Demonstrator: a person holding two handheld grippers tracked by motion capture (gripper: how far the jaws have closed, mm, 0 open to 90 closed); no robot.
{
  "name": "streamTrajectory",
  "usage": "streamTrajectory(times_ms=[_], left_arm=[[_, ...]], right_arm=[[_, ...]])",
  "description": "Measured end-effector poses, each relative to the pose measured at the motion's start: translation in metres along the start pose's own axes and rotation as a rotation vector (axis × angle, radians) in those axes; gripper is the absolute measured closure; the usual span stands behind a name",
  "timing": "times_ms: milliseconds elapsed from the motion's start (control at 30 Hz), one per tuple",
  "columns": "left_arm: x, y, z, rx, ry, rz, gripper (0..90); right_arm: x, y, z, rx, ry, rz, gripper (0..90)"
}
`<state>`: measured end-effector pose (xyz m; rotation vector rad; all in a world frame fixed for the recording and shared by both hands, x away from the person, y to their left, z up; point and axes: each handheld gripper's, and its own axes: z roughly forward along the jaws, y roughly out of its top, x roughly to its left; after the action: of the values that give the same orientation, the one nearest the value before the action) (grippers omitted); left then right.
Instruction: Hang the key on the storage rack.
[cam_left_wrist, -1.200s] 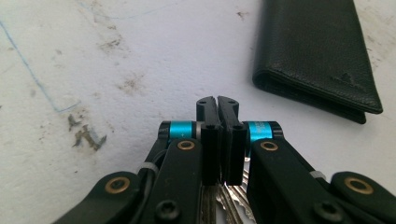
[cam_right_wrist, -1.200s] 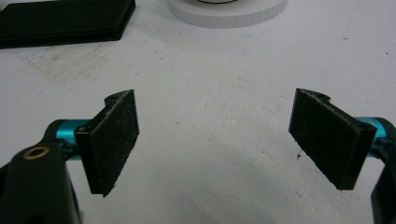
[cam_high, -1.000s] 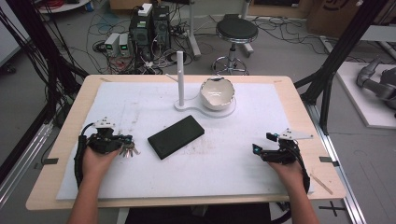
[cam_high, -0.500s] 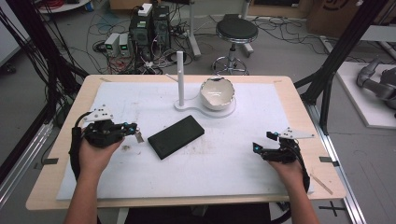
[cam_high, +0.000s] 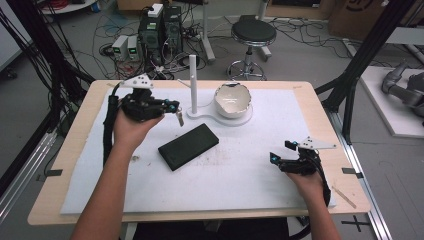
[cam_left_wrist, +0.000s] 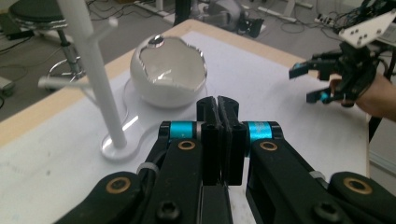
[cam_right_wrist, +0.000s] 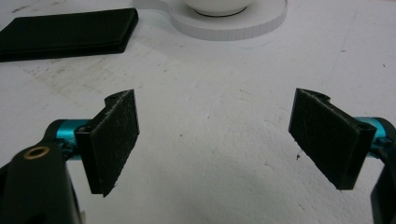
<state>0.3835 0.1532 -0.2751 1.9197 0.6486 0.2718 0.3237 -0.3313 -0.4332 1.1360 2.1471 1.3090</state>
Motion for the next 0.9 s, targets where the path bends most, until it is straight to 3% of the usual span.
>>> streamTrajectory(times_ms=[167, 367, 533, 633, 900], left_arm=[[0.012, 0.031, 0.018, 0.002, 0.015, 0.014, 88.1], [0.03, 0.053, 0.038, 0.013, 0.046, 0.008, 88.1], [0.043, 0.061, 0.049, 0.004, 0.05, -0.016, 88.1], [0.047, 0.065, 0.054, 0.02, 0.072, -0.008, 88.1], [0.055, 0.066, 0.06, 0.038, 0.102, -0.036, 88.1]], right_arm=[[0.001, 0.0, 0.0, 0.002, 0.0, 0.003, 16.3], [0.002, -0.002, -0.001, -0.001, 0.0, 0.003, 16.3], [0.0, -0.003, -0.003, -0.004, -0.007, 0.013, 16.3], [-0.002, -0.004, -0.005, -0.008, -0.008, 0.017, 16.3], [-0.002, -0.005, -0.006, -0.008, -0.009, 0.019, 16.4]])
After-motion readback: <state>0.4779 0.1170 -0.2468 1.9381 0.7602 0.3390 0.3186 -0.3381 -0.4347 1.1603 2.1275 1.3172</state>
